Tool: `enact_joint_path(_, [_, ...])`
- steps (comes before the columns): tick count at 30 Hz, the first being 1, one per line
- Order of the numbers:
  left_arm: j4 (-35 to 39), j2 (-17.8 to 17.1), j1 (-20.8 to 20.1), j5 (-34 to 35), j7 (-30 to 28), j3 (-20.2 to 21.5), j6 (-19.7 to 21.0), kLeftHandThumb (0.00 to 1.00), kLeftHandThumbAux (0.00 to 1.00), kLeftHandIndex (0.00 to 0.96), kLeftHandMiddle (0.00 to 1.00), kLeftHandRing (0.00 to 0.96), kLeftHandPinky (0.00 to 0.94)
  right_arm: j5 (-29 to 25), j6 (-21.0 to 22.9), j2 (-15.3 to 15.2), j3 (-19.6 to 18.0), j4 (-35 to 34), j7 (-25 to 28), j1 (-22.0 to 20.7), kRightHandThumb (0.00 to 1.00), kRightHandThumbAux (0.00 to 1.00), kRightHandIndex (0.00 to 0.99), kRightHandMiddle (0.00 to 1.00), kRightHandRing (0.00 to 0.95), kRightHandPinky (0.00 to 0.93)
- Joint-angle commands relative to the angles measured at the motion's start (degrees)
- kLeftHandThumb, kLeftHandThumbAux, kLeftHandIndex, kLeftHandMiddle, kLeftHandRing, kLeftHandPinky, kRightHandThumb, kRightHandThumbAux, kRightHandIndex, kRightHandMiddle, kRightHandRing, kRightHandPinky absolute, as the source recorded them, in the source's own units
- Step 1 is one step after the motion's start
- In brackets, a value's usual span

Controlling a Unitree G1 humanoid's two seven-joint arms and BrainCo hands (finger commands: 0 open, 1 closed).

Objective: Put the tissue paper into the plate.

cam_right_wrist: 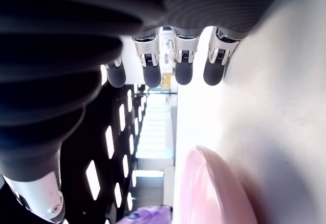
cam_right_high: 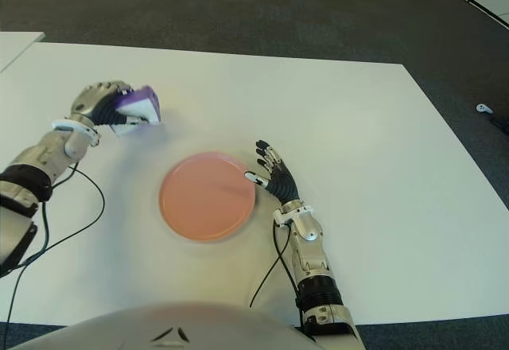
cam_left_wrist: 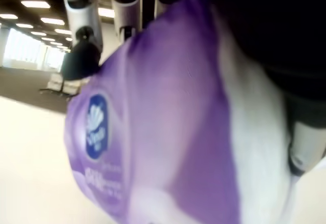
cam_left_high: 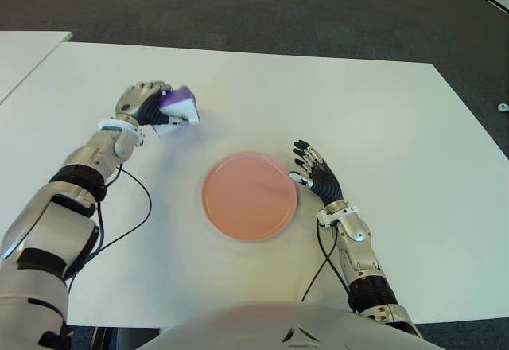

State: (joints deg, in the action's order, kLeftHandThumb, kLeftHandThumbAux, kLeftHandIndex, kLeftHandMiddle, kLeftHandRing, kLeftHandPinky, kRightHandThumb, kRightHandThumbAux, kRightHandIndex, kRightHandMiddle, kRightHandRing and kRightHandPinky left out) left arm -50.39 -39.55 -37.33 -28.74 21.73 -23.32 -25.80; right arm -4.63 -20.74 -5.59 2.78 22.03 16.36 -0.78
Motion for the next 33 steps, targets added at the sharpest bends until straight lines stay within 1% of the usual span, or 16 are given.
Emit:
enact_joint_path(1, [28.6,-3.7,11.1,8.0,-4.5,10.5,-1.9,0.74,0.697,0.443,0.827,0.822,0.825,1.1,11.4,0.7,1.2,10.7,-0.3,7.7,0.032,0.684,0.0,0.0,0.0,0.0])
enact_joint_path(3, [32.8,-3.8,12.4,7.8,-3.5,12.0,-4.0,0.742,0.697,0.443,0.839,0.836,0.839,1.3,11.3,0.6,1.3,10.7,-0.4,7.6,0.032,0.681,0.0,0.0,0.0,0.0])
enact_joint_path(5, [36.4,-3.8,13.7,7.2,-2.9,13.2,-4.9,0.744,0.697,0.443,0.847,0.845,0.85,1.3,11.2,0.7,1.3,10.8,-0.4,7.4,0.031,0.679,0.0,0.0,0.0,0.0])
enact_joint_path(7, [40.7,-3.6,15.6,7.8,-3.7,14.5,-4.8,0.745,0.697,0.443,0.853,0.852,0.855,1.4,11.1,0.7,1.4,10.9,-0.4,7.3,0.031,0.676,0.0,0.0,0.0,0.0])
enact_joint_path(9, [43.4,-3.3,16.9,8.2,-4.6,15.4,-4.3,0.746,0.697,0.443,0.858,0.857,0.857,1.4,11.0,0.7,1.5,11.1,-0.4,7.1,0.031,0.671,0.0,0.0,0.0,0.0])
enact_joint_path(11, [48.3,-2.4,19.0,8.0,-5.2,16.2,-3.4,0.747,0.696,0.443,0.86,0.861,0.861,1.4,10.9,0.8,1.6,11.4,-0.4,6.9,0.031,0.669,0.0,0.0,0.0,0.0])
enact_joint_path(14, [53.9,-1.0,21.5,7.3,-6.2,16.7,-2.5,0.749,0.696,0.443,0.862,0.864,0.864,1.5,10.8,0.9,1.6,11.6,-0.5,6.7,0.03,0.666,0.0,0.0,0.0,0.0])
enact_joint_path(16, [56.1,-0.6,22.3,6.8,-6.9,16.7,-2.3,0.749,0.696,0.443,0.863,0.867,0.866,1.5,10.8,1.0,1.7,11.6,-0.6,6.6,0.03,0.667,0.0,0.0,0.0,0.0])
enact_joint_path(21, [59.4,0.9,24.8,8.2,-9.7,16.1,-3.5,0.751,0.696,0.443,0.863,0.869,0.863,1.5,10.6,1.2,1.7,11.9,-0.9,6.4,0.03,0.67,0.0,0.0,0.0,0.0])
enact_joint_path(24, [60.0,1.9,25.9,8.7,-11.4,16.0,-4.1,0.751,0.695,0.444,0.861,0.866,0.859,1.5,10.5,1.3,1.7,12.2,-1.0,6.3,0.03,0.671,0.0,0.0,0.0,0.0])
enact_joint_path(25, [60.1,2.0,26.2,9.3,-12.7,15.3,-4.8,0.751,0.695,0.444,0.86,0.866,0.859,1.6,10.3,1.3,1.7,12.3,-1.0,6.2,0.03,0.671,0.0,0.0,0.0,0.0])
enact_joint_path(27, [60.0,1.9,26.6,10.7,-15.7,13.9,-6.2,0.751,0.695,0.444,0.856,0.862,0.856,1.6,10.0,1.3,1.8,12.5,-1.1,6.2,0.03,0.671,0.0,0.0,0.0,0.0])
enact_joint_path(30, [60.1,2.1,26.7,11.7,-18.7,13.6,-7.2,0.751,0.695,0.444,0.853,0.859,0.852,1.6,9.7,1.3,1.8,12.8,-1.2,6.1,0.029,0.67,0.0,0.0,0.0,0.0])
enact_joint_path(33, [57.8,2.3,26.3,9.8,-21.0,11.8,-9.8,0.75,0.695,0.444,0.849,0.853,0.841,1.7,9.5,1.4,1.8,12.9,-1.4,6.0,0.029,0.669,0.0,0.0,0.0,0.0])
